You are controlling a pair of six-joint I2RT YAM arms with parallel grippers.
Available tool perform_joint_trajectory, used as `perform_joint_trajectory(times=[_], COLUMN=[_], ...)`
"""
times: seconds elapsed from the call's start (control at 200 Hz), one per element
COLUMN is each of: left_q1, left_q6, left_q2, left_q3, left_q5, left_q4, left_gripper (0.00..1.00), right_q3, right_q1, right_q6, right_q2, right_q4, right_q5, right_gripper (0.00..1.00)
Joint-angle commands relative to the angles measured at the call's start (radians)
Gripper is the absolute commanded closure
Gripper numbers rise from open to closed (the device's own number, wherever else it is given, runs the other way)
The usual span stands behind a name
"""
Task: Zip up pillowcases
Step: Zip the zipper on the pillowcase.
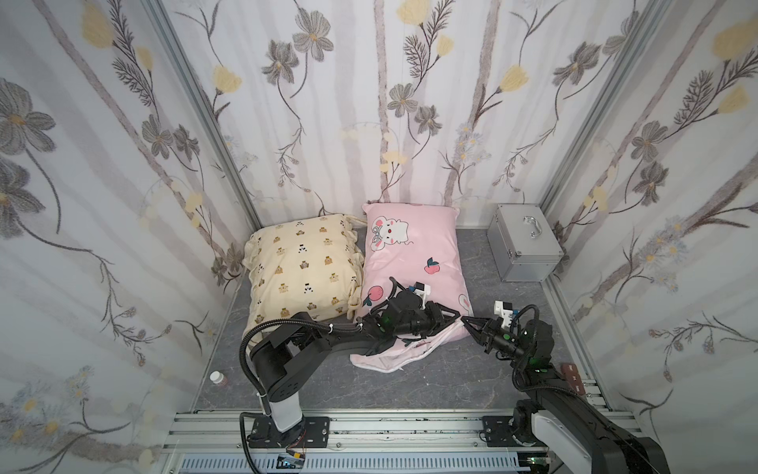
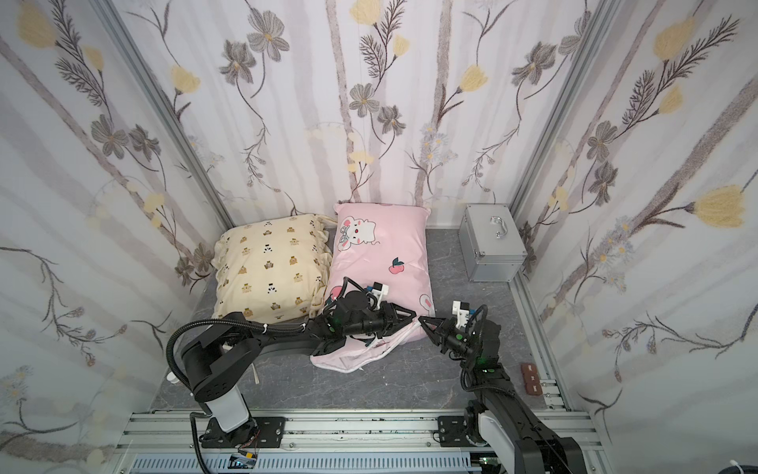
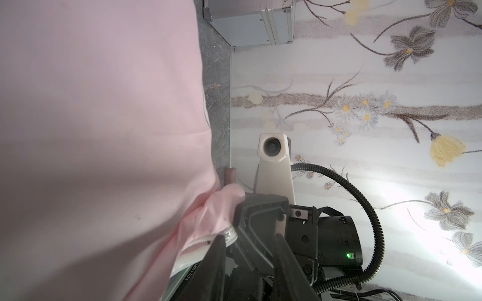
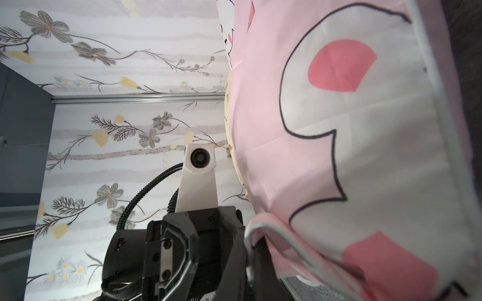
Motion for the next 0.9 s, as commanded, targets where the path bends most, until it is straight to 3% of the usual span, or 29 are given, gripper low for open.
perform_joint_trajectory(times=[0.0, 0.32, 0.894], left_q1=[-0.002, -0.003, -0.003], left_q6=[-0.023, -0.063, -0.057], left_q2=[0.011, 0.03, 0.031], left_q3=[0.002, -0.005, 0.011], left_q5=[0.012, 0.011, 0.022], left_q4=[0.049, 0.097, 0.062], left_gripper=[0.68, 0.68, 0.81], right_q3=[-0.022, -0.034, -0.017], right_q1=[-0.001, -0.002, 0.0], right_q6=[0.089, 0.12, 0.059], right_q2=[0.013, 0.037, 0.071], right_q4=[0.18, 0.241, 0.198], right_q5=[-0.018, -0.008, 0.009], right_gripper=[1.0, 1.0, 1.0])
